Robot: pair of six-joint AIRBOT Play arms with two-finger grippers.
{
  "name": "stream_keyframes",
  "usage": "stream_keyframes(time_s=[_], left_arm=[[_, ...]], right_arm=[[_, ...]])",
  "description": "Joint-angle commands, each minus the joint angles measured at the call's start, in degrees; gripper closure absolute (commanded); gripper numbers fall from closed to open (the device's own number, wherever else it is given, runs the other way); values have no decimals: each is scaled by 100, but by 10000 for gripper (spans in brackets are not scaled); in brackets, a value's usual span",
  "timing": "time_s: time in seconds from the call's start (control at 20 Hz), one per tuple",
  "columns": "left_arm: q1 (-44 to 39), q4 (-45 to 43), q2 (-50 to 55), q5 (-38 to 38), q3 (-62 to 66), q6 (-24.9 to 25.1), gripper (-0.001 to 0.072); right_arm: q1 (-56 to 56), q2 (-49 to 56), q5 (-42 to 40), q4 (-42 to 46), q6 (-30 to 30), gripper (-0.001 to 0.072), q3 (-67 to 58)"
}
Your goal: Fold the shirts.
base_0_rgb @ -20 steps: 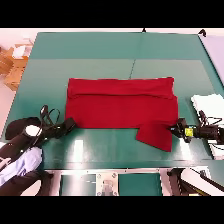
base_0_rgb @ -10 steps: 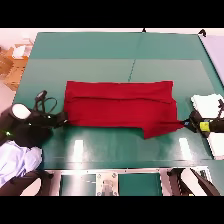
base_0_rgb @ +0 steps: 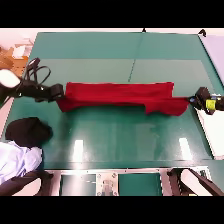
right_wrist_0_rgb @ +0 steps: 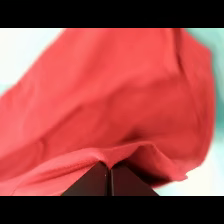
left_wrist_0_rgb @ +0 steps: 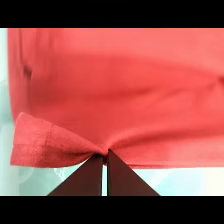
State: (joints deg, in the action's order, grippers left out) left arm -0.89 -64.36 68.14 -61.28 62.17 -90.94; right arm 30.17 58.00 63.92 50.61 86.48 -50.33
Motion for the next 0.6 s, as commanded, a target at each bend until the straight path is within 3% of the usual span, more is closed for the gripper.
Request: stream_keyframes(time_s=[0.0, 0.25, 0.4, 0.45, 0.5, 0.55], left_arm=[[0, 227, 1075, 138, 979, 348, 684], [0, 651, 2691, 490, 2061, 621, 683], [0, 1091, 3248, 916, 2319, 1108, 681], [0, 1325, 3333, 1054, 2330, 1169, 593], [0, 1432, 3346, 1134, 2356, 1172, 247], [17, 1423, 3324, 1119, 2422, 1169, -13]], right_arm=[[-459, 1001, -623, -332, 9, 696, -634], [-949, 2699, -1132, -374, 9, 695, -1530], [-1119, 3569, -1207, -417, 9, 694, -2092], [-1147, 3786, -1204, -479, 7, 670, -2260], [-1145, 3917, -1204, -476, 2, 560, -2433], [-1097, 3943, -1185, -468, -15, 516, -2588]])
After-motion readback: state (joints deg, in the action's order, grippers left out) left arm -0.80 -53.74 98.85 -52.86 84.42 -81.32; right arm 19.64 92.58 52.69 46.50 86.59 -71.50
